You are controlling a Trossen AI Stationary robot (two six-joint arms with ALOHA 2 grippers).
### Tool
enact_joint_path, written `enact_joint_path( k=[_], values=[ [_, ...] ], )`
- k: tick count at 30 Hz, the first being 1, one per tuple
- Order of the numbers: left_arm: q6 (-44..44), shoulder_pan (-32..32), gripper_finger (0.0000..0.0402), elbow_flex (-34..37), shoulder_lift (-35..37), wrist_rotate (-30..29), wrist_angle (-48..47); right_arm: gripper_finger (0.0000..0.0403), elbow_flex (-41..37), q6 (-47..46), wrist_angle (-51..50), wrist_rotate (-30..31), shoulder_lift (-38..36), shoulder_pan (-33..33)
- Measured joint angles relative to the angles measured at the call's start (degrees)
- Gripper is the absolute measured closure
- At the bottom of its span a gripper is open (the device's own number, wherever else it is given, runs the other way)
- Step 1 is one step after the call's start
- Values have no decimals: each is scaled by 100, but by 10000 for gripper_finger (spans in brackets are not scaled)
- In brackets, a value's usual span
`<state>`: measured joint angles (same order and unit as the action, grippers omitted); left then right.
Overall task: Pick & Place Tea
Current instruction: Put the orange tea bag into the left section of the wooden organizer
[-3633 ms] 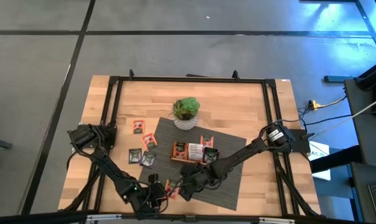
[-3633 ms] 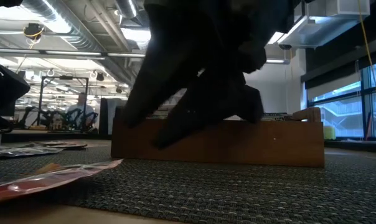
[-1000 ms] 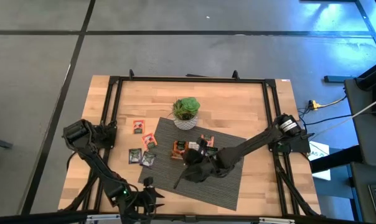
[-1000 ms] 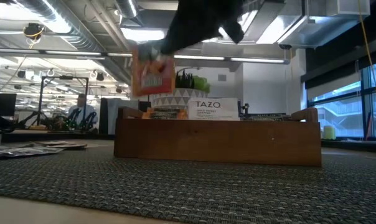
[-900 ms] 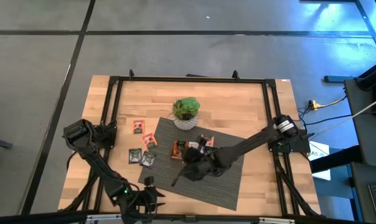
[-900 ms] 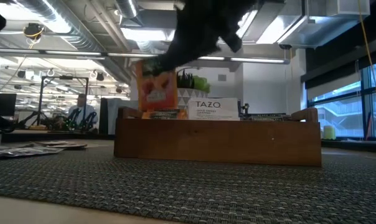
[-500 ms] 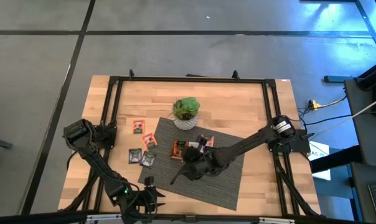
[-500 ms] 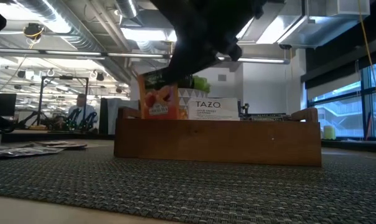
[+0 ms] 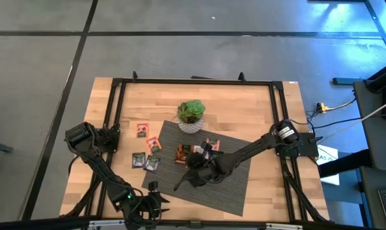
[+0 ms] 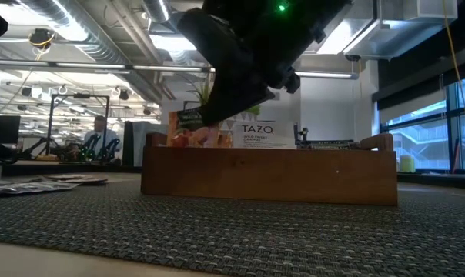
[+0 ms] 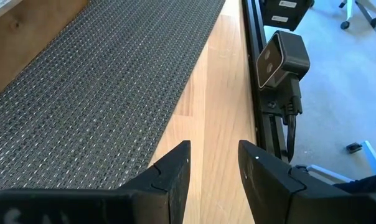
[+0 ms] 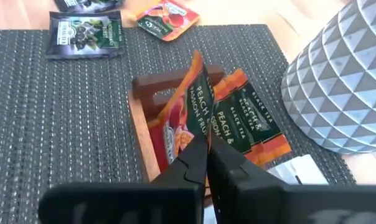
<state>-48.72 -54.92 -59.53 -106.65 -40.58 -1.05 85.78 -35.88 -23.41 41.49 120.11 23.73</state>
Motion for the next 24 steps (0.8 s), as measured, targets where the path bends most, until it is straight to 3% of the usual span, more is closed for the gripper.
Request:
enact_joint_path(
  k=[17, 24],
  values=[
    [-12, 0, 272, 0, 0, 26, 5, 392, 4, -130, -23, -102, 216, -2],
    [-204, 0, 272, 0, 0, 145, 0, 329, 4, -128, -133, -261, 187, -7]
  ],
)
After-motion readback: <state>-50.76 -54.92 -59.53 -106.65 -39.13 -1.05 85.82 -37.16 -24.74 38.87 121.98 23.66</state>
